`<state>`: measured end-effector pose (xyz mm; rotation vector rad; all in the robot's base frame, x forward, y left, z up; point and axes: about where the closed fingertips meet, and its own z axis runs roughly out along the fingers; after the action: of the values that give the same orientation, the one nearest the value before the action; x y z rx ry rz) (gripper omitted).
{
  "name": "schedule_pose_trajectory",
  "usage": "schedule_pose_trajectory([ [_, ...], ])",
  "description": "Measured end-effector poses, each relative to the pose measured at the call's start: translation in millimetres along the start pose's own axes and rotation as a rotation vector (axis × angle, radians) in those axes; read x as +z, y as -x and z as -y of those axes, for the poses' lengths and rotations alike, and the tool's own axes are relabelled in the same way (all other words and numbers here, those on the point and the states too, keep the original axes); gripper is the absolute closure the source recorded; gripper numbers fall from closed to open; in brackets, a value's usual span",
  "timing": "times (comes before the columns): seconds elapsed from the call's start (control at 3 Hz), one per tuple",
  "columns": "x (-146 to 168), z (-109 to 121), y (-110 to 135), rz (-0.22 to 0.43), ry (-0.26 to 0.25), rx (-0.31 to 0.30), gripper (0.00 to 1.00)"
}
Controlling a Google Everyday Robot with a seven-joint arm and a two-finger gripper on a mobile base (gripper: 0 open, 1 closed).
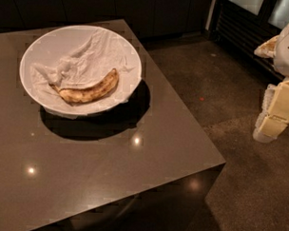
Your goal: Pick banana from white bowl
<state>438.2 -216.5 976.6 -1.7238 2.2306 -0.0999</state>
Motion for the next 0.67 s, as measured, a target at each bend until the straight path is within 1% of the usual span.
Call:
schedule_pose_trajectory([
  [0.33,0.0,0.0,0.0,0.0,0.0,0.0,0.0],
  [0.67,4.1,3.9,3.2,-0.021,0.011,0.021,0.0],
])
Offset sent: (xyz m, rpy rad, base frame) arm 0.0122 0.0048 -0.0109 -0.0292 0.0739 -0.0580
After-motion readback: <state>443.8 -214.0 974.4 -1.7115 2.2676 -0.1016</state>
